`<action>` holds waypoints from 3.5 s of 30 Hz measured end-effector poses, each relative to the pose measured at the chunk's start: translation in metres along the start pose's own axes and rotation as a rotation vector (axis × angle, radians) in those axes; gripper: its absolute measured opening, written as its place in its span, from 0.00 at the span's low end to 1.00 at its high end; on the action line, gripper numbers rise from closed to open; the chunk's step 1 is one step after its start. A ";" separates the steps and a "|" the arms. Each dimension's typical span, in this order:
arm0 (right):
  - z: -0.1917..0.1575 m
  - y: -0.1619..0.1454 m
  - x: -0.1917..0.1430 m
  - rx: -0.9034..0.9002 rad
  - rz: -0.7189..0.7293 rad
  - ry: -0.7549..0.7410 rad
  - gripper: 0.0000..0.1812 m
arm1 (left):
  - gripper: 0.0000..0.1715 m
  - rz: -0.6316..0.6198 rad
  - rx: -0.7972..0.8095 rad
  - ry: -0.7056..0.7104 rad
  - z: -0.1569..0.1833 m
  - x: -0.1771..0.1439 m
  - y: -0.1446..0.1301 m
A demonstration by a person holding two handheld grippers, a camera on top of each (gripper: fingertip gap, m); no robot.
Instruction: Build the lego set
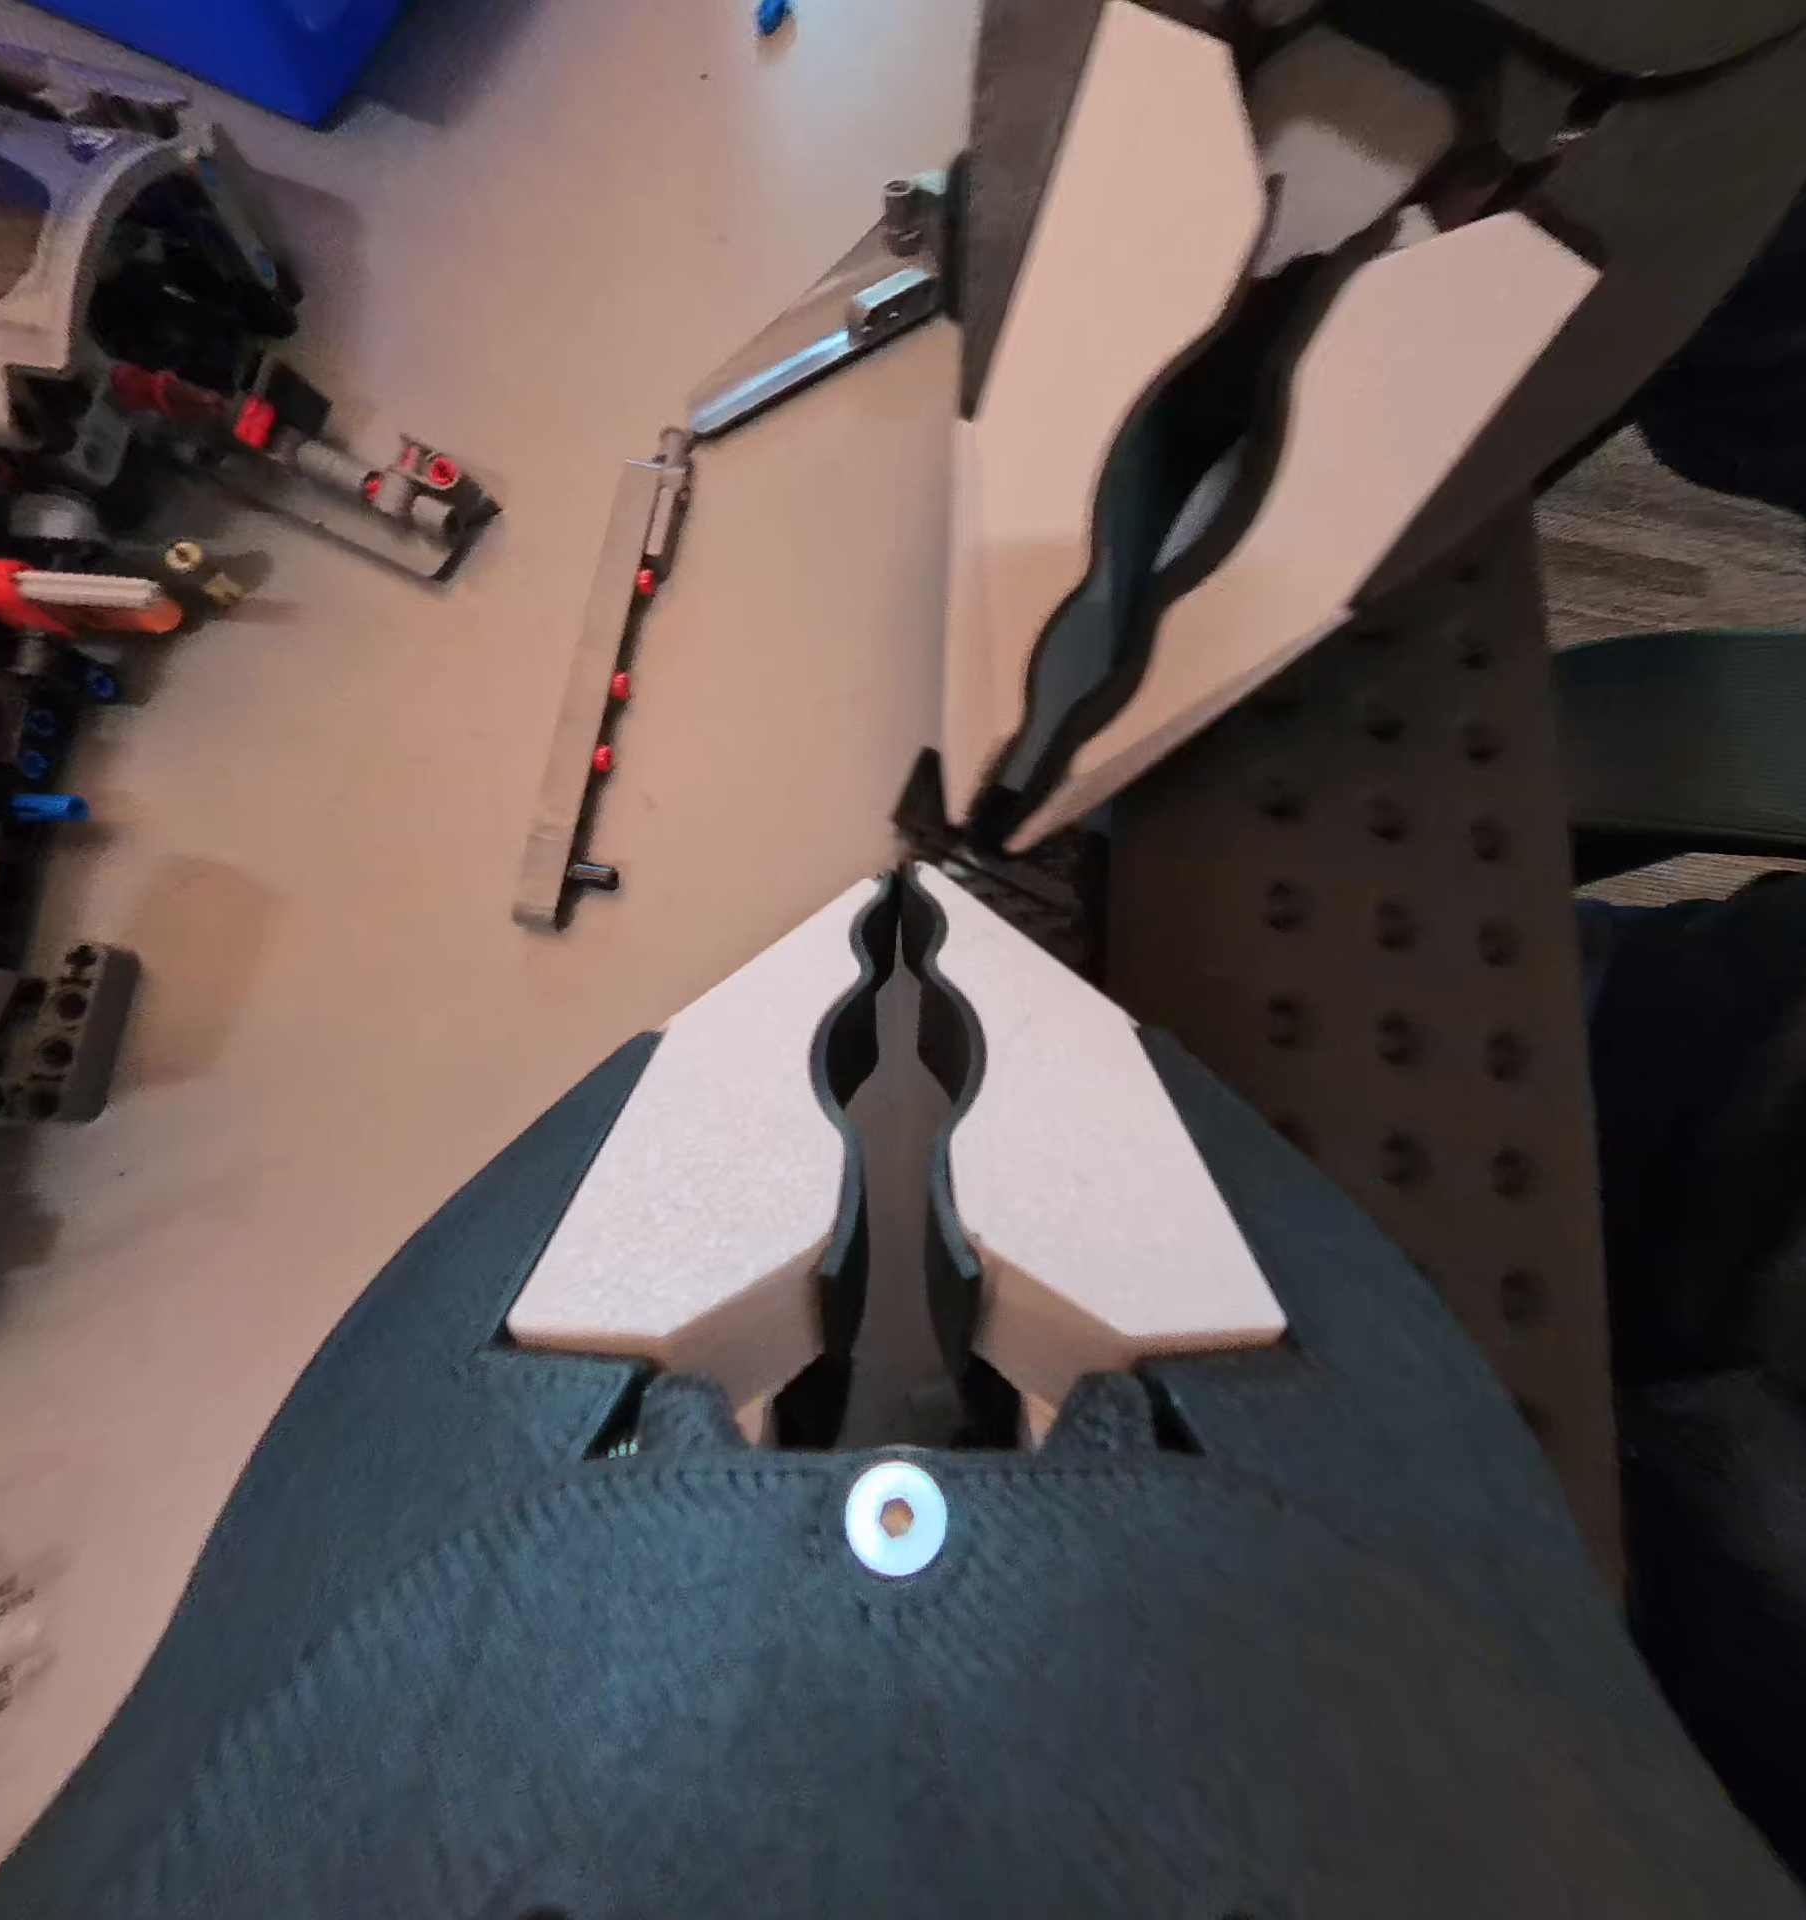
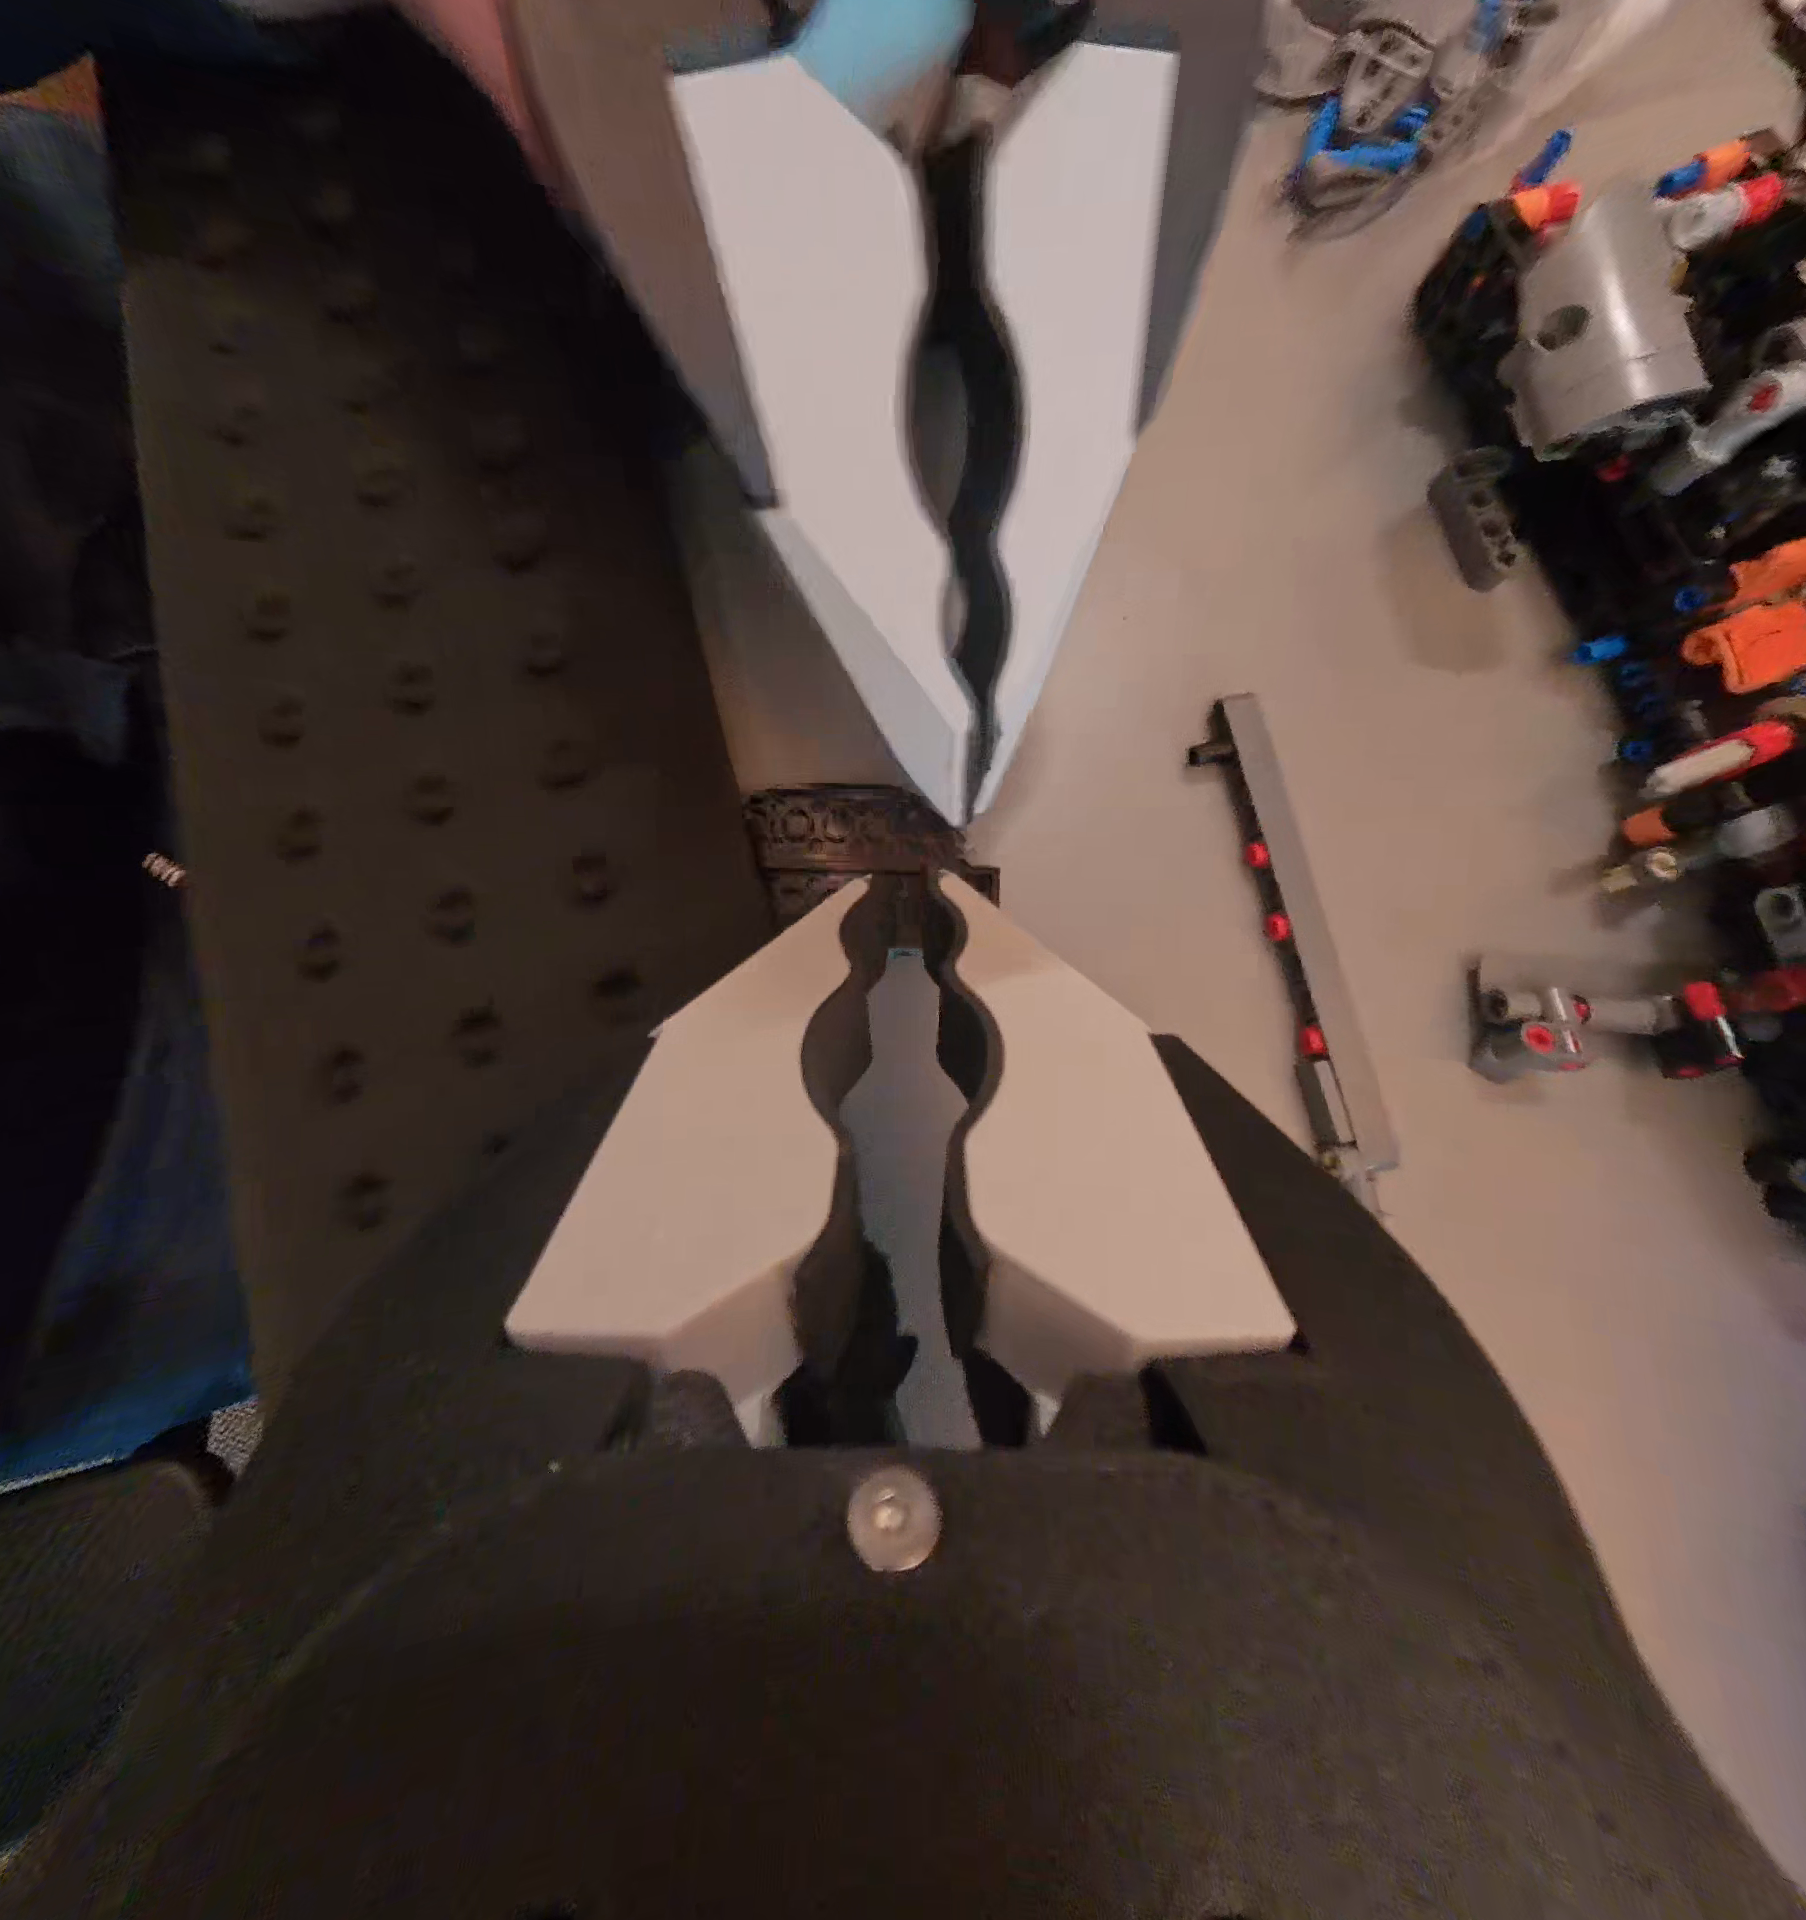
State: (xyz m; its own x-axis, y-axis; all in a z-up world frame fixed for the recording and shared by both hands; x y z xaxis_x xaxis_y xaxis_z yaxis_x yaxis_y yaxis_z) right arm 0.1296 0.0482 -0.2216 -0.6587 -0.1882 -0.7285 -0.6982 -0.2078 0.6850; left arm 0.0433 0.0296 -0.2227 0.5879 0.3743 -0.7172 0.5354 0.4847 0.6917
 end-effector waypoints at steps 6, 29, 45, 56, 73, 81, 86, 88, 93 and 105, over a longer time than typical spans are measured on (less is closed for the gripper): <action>0.024 0.002 0.004 -0.035 -0.017 -0.168 0.00 | 0.00 0.018 -0.050 0.048 -0.012 -0.004 -0.001; 0.025 -0.001 0.001 -0.069 0.006 -0.074 0.11 | 0.15 -0.067 0.015 0.087 -0.005 0.011 0.000; 0.032 0.063 -0.026 0.441 0.612 0.170 0.34 | 0.14 0.734 -0.361 -0.275 -0.034 -0.070 0.043; 0.026 0.078 -0.025 0.374 0.685 0.276 0.20 | 0.14 0.777 -0.257 -0.280 -0.023 -0.081 0.046; 0.027 0.065 -0.019 0.075 0.281 -0.192 0.20 | 0.14 0.633 -0.278 -0.256 -0.028 -0.071 0.036; 0.035 0.061 -0.024 0.081 0.299 -0.280 0.20 | 0.08 0.544 -0.241 -0.178 -0.030 -0.065 0.031; 0.035 0.062 -0.026 0.048 0.299 -0.317 0.20 | 0.08 0.579 -0.230 -0.214 -0.026 -0.069 0.034; 0.035 0.061 -0.024 0.060 0.297 -0.310 0.20 | 0.14 0.584 -0.239 -0.228 -0.026 -0.069 0.034; 0.033 0.061 -0.020 0.029 0.272 -0.337 0.20 | 0.07 0.577 -0.222 -0.171 -0.027 -0.069 0.035; 0.022 0.066 -0.037 -0.018 0.451 -0.160 0.19 | 0.07 0.673 -0.283 -0.405 -0.023 -0.079 0.034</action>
State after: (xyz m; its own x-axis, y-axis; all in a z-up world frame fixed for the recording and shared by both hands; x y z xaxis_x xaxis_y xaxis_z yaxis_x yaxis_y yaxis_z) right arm 0.1012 0.0626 -0.1493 -0.9306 -0.1136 -0.3480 -0.3293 -0.1559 0.9313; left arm 0.0013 0.0343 -0.1444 0.9291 0.3680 -0.0356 -0.1485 0.4596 0.8756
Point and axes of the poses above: each gripper's, where its closed fingertips meet, x out along the fingers, y out of its top, z = x × y across the jaws, the point moved 6 cm from there along -x, back along the fingers, and after that the axes turned 4 degrees about y, right-handed, at the moved point
